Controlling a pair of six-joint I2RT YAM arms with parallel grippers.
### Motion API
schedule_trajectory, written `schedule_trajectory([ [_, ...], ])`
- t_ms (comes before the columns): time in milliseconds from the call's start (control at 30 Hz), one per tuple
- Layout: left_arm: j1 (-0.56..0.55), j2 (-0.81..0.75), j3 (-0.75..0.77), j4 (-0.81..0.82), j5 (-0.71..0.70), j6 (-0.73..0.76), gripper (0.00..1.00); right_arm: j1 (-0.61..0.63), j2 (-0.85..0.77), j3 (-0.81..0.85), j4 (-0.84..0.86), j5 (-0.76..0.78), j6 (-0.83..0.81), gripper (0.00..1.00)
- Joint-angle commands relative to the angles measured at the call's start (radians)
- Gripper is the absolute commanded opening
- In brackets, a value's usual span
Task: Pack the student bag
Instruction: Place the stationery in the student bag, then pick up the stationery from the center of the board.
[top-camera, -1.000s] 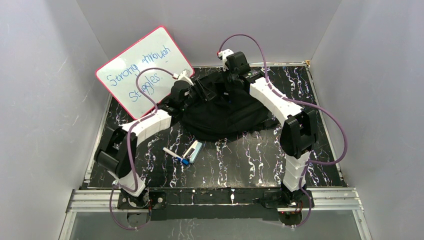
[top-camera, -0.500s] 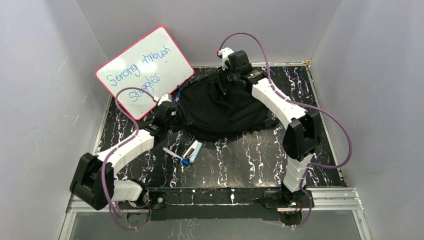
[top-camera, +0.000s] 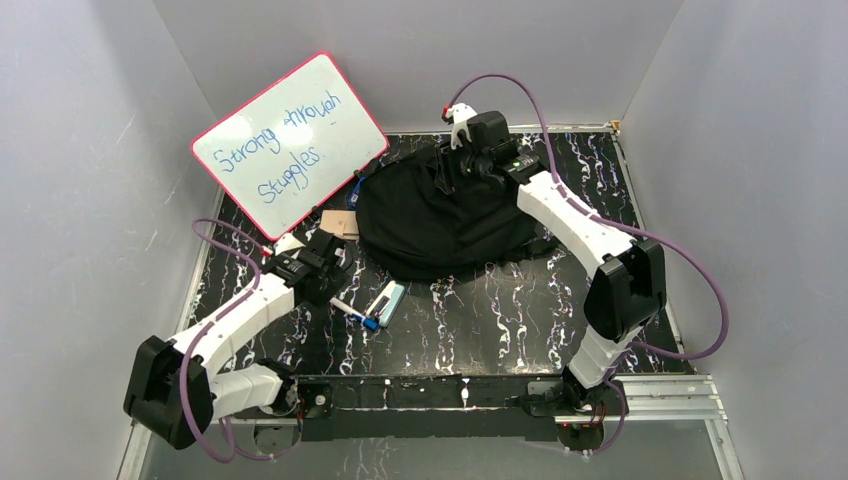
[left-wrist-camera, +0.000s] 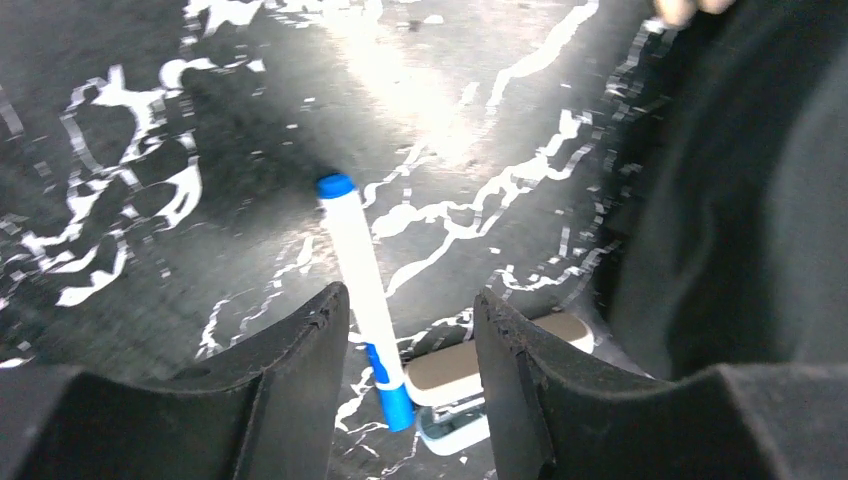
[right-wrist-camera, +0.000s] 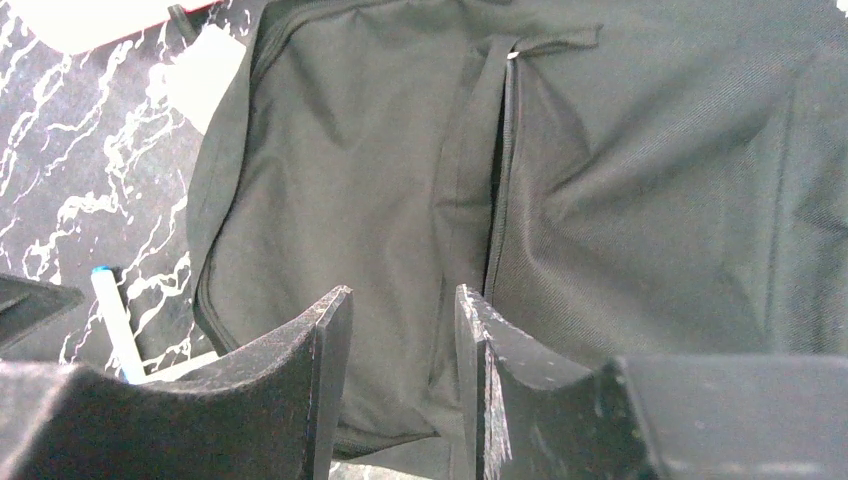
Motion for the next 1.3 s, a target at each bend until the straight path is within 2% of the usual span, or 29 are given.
schedule_trajectory([
  [0,-0.002,0.053,0.068,-0.253,-0.106,-0.173,0.47,0.003,-0.046,-0.033,0.062,-0.029,0.036,0.50],
  [133,-0.004,0.124,0.073,-0.263,-0.101,-0.183,0.48,0.003,-0.058,-0.057,0.072,-0.029,0.039,0.50],
  [533,-0.005,0.244,0.073,-0.143,-0.076,-0.155,0.48,0.004,-0.072,-0.082,0.069,-0.003,0.026,0.51],
  [667,-0.005,0.287,0.065,-0.104,-0.056,-0.148,0.44,0.003,-0.080,-0.087,0.069,-0.001,0.026,0.51],
  [1133,-0.005,0.290,0.018,-0.037,-0.041,-0.136,0.05,0.003,-0.092,-0.090,0.068,-0.001,0.029,0.52],
  [1267,-0.005,0.228,0.011,-0.040,-0.070,-0.101,0.00,0.003,-0.105,-0.096,0.069,-0.008,0.038,0.52],
])
